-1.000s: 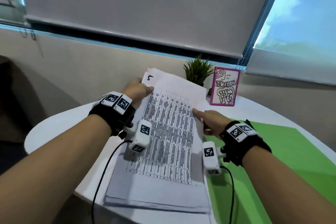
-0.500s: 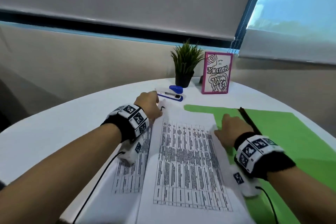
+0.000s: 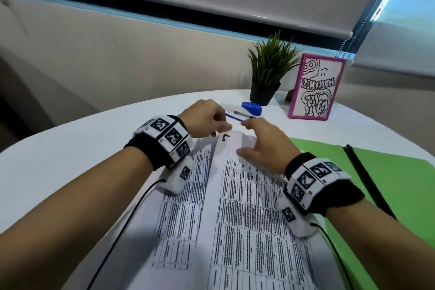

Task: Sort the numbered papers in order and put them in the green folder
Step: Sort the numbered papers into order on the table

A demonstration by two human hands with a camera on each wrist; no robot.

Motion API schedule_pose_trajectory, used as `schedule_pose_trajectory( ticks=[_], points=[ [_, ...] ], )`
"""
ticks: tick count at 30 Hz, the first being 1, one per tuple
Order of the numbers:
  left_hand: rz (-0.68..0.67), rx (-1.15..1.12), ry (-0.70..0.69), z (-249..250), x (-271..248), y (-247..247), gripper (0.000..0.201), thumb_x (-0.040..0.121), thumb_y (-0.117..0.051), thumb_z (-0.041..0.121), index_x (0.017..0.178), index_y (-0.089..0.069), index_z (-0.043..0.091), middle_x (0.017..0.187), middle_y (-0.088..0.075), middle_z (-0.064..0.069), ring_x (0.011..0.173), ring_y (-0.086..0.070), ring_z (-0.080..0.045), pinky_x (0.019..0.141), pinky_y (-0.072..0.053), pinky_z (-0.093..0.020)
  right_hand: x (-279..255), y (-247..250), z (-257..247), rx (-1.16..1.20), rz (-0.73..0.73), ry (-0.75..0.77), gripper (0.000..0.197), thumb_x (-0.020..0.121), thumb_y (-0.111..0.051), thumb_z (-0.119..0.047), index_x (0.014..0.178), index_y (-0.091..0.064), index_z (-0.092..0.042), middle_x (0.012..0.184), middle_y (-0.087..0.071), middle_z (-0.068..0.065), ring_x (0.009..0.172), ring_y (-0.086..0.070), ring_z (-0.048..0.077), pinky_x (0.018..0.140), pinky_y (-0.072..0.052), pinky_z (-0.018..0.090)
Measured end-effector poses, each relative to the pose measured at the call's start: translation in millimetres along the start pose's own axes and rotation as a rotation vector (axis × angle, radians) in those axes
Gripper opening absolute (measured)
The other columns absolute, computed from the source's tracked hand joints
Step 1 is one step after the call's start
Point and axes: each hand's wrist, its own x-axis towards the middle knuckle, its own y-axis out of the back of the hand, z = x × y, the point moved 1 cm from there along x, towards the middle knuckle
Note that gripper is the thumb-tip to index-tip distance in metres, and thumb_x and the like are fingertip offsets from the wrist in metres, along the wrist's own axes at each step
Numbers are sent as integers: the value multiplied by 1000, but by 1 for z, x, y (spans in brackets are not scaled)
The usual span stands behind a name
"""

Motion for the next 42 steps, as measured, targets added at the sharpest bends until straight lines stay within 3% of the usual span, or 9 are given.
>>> schedule_pose_trajectory(
  ticks=[5, 8, 13, 18, 26, 29, 34, 36, 42],
  points=[
    [77, 246, 296, -44, -1, 28, 21, 88, -65, 23, 97, -67, 4, 106, -67, -13, 99, -62, -30, 83, -51, -34, 23, 8, 14, -119, -308, -111, 80, 79, -70, -57, 142, -41, -19, 138, -51, 2, 118, -51, 20, 100, -43, 34],
    [8, 317, 433, -64, -15, 30, 30, 83, -70, 22, 68, -49, 8, 89, -66, -19, 78, -61, -30, 64, -42, -28, 34, 13, 23, -130, -393, -157, 71, 74, -72, -61, 130, -50, -24, 123, -55, 2, 107, -46, 17, 93, -42, 31],
    [-46, 59, 558, -74, -30, 30, 31, 80, -74, 15, 65, -49, 8, 60, -61, -7, 49, -52, -19, 52, -43, -26, 43, 12, 29, -68, -425, -173, 46, 74, -77, -52, 101, -55, -22, 98, -57, -2, 88, -51, 16, 72, -39, 28],
    [-155, -159, 490, -73, -38, 22, 25, 85, -72, 22, 94, -71, -2, 91, -75, -16, 84, -73, -31, 85, -58, -44, 44, 17, 22, 20, -382, -95, 31, 77, -78, -40, 95, -57, -27, 91, -61, -5, 79, -57, 10, 67, -43, 25],
    [-85, -231, 430, -50, -35, 3, 27, 88, -69, 28, 71, -63, 8, 53, -60, -7, 45, -52, -18, 48, -42, -19, 48, 27, 10, 180, -348, 48, 23, 82, -74, -34, 88, -67, -13, 77, -64, -1, 65, -57, 1, 66, -43, 19],
    [-107, -293, 436, -41, -35, -1, 28, 91, -64, 28, 71, -56, 9, 50, -55, -6, 33, -40, -14, 33, -25, -11, 52, 30, 7, 248, -295, 67, 25, 87, -72, -28, 94, -66, -5, 86, -65, 18, 72, -58, 21, 70, -46, 34],
    [-125, -437, 419, -39, -38, -2, 33, 92, -62, 35, 69, -64, 10, 61, -65, -1, 51, -59, -15, 50, -44, -15, 51, 31, 14, 384, -332, 37, 24, 89, -69, -23, 108, -67, -10, 96, -72, 8, 74, -66, 5, 79, -52, 35],
    [-257, -430, 426, -43, -45, -2, 24, 89, -65, 28, 87, -68, 5, 80, -73, -11, 67, -63, -23, 65, -51, -30, 52, 29, 18, 407, -320, 28, 25, 88, -70, -23, 105, -66, -5, 100, -70, 18, 80, -65, 16, 86, -52, 45],
    [-335, -533, 417, -33, -66, -9, 27, 81, -59, 7, 107, -66, 1, 107, -69, -26, 70, -59, -27, 58, -49, -27, 55, 21, 18, 506, -292, 23, 26, 85, -74, -24, 97, -65, -3, 100, -69, 23, 85, -64, 24, 91, -49, 50]
  ],
)
